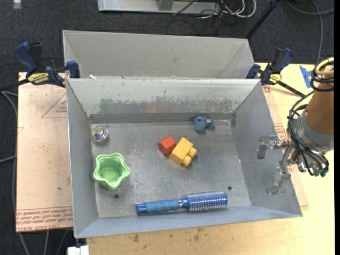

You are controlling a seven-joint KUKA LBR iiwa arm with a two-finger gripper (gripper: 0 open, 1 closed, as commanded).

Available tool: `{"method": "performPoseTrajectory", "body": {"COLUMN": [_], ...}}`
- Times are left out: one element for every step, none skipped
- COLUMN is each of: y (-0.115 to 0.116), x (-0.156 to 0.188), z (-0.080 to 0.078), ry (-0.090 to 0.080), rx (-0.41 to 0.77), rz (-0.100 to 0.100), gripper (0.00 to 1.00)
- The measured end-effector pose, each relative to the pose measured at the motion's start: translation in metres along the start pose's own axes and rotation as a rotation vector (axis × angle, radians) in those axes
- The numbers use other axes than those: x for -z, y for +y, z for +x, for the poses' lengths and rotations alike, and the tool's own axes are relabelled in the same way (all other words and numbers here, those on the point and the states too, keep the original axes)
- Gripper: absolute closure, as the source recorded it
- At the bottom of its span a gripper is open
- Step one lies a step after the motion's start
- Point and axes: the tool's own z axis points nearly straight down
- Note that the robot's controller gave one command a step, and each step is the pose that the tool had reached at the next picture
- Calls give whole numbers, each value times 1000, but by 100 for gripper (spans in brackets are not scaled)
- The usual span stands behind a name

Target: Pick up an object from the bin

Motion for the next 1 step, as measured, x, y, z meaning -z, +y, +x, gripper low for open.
{"method": "performPoseTrajectory", "body": {"y": [110], "x": [-155], "z": [-8], "ry": [-22], "rx": [129], "rz": [1], "gripper": [0]}}
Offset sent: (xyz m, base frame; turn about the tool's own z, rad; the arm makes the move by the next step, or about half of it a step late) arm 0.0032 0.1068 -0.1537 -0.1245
